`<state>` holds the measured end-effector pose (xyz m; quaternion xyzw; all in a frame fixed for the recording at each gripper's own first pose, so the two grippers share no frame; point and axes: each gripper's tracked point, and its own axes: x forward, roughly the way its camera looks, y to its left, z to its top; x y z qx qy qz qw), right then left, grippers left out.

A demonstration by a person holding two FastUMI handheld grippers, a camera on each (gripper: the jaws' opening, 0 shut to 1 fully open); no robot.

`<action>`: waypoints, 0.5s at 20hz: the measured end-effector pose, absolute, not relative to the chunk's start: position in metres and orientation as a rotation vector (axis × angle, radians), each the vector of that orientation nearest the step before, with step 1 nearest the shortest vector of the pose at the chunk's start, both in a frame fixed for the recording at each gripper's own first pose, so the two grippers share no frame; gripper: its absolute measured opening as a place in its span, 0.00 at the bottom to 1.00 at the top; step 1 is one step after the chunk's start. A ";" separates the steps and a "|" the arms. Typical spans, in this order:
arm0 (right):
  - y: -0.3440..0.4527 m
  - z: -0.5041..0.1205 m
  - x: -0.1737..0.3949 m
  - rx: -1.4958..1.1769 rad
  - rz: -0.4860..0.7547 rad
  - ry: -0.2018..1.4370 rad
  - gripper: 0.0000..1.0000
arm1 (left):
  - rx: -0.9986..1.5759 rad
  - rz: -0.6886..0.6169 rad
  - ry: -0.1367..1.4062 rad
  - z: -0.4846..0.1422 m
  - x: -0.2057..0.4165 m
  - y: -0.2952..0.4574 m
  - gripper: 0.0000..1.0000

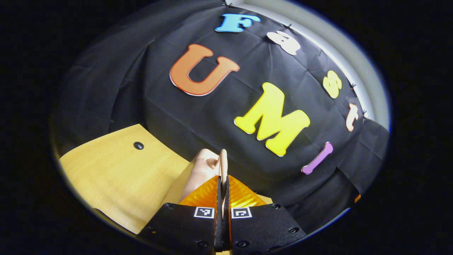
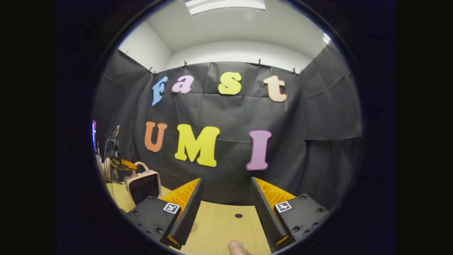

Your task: First open the suitcase, pack the skin care products into it, and then close the suitcase.

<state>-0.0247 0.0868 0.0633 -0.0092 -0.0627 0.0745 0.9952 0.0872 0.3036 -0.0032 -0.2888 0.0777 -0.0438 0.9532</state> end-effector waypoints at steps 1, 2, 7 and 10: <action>0.084 0.061 -0.025 -0.012 0.151 -0.119 0.79 | -0.576 -0.116 0.171 -0.004 0.088 0.286 0.03; 0.081 0.059 -0.026 -0.006 0.152 -0.112 0.79 | -0.571 -0.135 0.183 -0.006 0.088 0.273 0.03; 0.066 0.051 -0.027 -0.004 0.135 -0.090 0.78 | -0.527 -0.161 0.195 -0.018 0.091 0.218 0.04; 0.057 0.046 -0.027 -0.013 0.122 -0.083 0.79 | -0.514 -0.204 0.237 -0.035 0.090 0.184 0.04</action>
